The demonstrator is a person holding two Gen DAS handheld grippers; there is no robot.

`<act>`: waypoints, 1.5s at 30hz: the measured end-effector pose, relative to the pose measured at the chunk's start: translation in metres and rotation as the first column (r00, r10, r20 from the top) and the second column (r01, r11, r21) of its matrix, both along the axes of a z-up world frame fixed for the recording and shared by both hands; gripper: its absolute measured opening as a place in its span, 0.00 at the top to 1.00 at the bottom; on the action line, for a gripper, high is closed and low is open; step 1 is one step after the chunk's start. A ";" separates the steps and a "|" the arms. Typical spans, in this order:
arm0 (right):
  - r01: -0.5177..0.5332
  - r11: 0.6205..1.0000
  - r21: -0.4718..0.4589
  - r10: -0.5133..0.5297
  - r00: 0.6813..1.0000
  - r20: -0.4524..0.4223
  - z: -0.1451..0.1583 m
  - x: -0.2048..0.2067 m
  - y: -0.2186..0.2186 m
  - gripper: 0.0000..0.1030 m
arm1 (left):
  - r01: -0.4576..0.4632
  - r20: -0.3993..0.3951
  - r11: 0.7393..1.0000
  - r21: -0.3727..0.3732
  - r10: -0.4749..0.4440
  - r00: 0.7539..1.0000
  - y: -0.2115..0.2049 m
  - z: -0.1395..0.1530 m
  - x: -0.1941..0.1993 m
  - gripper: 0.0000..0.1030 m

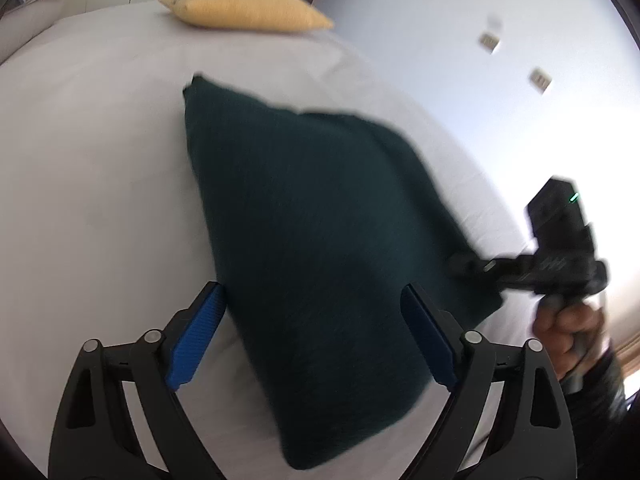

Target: Fold small clothes

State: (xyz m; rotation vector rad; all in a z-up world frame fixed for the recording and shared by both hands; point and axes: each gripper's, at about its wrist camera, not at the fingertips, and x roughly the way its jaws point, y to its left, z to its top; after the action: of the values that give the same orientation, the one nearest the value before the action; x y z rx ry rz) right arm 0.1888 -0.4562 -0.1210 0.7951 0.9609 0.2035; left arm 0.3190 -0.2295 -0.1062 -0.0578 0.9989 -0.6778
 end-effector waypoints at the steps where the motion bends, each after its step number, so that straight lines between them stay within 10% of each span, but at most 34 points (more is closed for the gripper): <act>1: 0.005 1.000 -0.001 -0.005 1.000 -0.001 -0.002 -0.001 -0.002 0.84 | 0.004 -0.012 1.000 0.023 -0.003 1.000 -0.001 -0.007 -0.001 0.18; 9: 0.002 1.000 0.024 -0.004 0.999 0.050 -0.022 -0.001 -0.008 0.88 | 0.039 -0.004 0.989 0.144 -0.039 0.999 -0.004 -0.037 -0.015 0.19; 21: 0.036 0.998 -0.049 -0.030 0.994 0.105 0.013 -0.036 -0.012 0.72 | -0.015 0.225 0.990 0.139 -0.016 0.974 -0.005 0.039 0.020 0.26; 33: 0.116 0.992 -0.058 -0.107 0.985 0.138 0.014 -0.026 -0.019 0.64 | -0.052 0.187 0.978 0.203 0.014 0.982 -0.043 -0.018 0.052 0.27; 38: 0.062 0.997 -0.048 -0.047 0.964 0.263 0.057 -0.012 -0.005 0.64 | -0.095 0.166 0.989 0.112 0.075 0.983 -0.023 0.023 0.055 0.41; 45: -0.071 0.993 -0.093 0.089 0.975 0.204 0.053 0.063 0.038 0.64 | -0.091 0.219 0.996 0.002 0.089 0.972 -0.013 0.035 0.054 0.41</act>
State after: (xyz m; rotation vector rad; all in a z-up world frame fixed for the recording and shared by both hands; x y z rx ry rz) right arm 0.2514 -0.4179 -0.0678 0.6431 0.7986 0.3078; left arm 0.3726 -0.2425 -0.0710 -0.0172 0.7837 -0.5814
